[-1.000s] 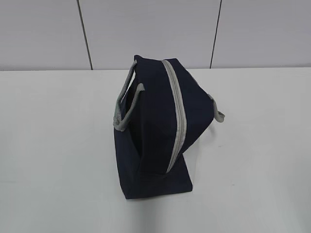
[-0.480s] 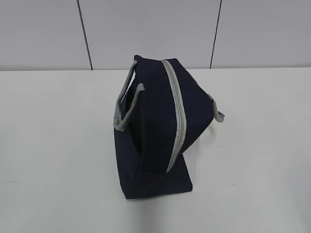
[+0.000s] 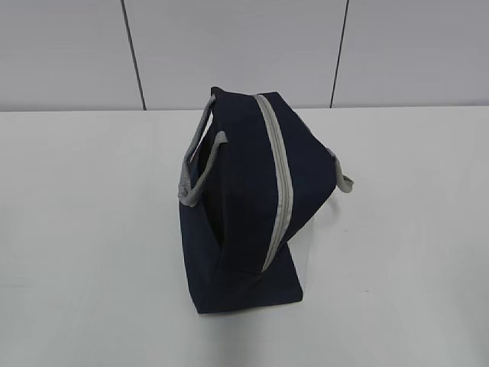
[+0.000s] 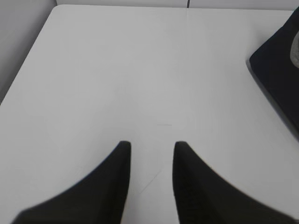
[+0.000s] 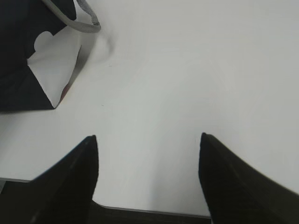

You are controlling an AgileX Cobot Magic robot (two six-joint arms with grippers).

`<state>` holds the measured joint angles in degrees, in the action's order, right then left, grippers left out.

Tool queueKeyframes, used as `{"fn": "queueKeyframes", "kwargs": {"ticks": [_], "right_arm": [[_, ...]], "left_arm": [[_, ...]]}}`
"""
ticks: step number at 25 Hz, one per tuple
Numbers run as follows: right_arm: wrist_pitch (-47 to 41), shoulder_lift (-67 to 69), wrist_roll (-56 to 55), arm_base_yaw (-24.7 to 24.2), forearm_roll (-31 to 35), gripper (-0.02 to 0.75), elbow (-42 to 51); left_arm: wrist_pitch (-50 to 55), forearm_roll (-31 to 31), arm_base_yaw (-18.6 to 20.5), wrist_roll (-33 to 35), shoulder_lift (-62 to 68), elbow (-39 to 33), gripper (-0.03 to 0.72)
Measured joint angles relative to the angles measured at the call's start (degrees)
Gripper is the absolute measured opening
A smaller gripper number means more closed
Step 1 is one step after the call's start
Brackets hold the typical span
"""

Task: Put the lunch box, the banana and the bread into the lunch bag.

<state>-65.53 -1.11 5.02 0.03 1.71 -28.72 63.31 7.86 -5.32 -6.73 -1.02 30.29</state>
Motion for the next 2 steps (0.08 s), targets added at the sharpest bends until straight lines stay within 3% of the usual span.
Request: {"fn": "queueKeyframes", "kwargs": {"ticks": [2], "right_arm": [[0.0,0.0,0.0,0.0,0.0,0.498,0.0]], "left_arm": [[0.0,0.0,0.0,0.0,0.0,0.0,0.237]]}}
